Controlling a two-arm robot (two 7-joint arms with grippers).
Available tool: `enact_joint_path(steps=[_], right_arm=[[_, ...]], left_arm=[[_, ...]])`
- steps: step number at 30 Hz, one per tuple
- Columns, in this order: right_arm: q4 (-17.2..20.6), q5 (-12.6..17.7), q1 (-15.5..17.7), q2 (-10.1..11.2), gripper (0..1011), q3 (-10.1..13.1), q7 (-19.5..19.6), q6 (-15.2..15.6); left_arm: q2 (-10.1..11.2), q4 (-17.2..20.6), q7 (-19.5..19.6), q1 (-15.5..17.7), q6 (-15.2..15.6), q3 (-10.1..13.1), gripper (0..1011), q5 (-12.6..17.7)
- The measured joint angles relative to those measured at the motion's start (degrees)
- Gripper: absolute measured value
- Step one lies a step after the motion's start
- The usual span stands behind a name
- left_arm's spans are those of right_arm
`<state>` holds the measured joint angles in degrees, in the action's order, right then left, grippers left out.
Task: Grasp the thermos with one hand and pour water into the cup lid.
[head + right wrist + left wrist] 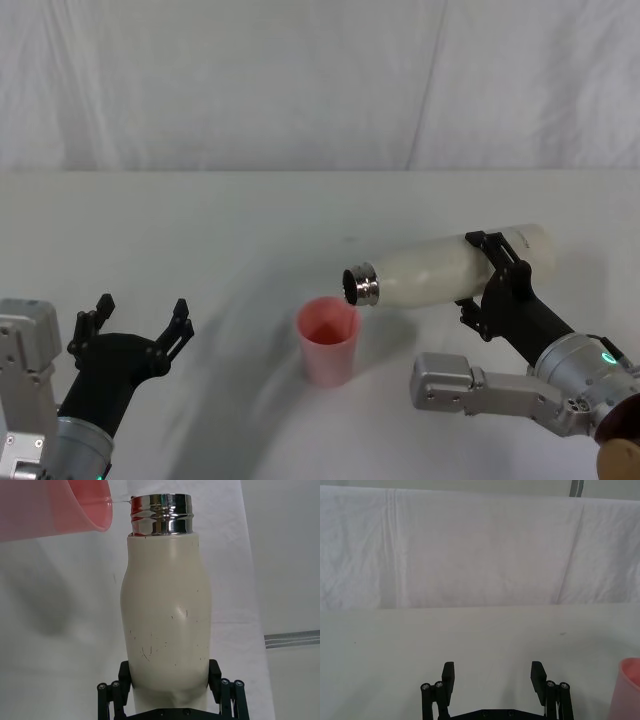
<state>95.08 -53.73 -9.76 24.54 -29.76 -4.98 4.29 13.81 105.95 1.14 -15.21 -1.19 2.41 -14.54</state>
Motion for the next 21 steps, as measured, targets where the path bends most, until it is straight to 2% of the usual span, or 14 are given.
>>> enact_joint_path(steps=[21], right_arm=[[0.22, -0.30, -0.11, 0.32, 950, -0.18, -0.06, 0.03]], left_arm=[[0.00, 0.00, 0.00, 0.00, 0.00, 0.00, 1001, 0.00]])
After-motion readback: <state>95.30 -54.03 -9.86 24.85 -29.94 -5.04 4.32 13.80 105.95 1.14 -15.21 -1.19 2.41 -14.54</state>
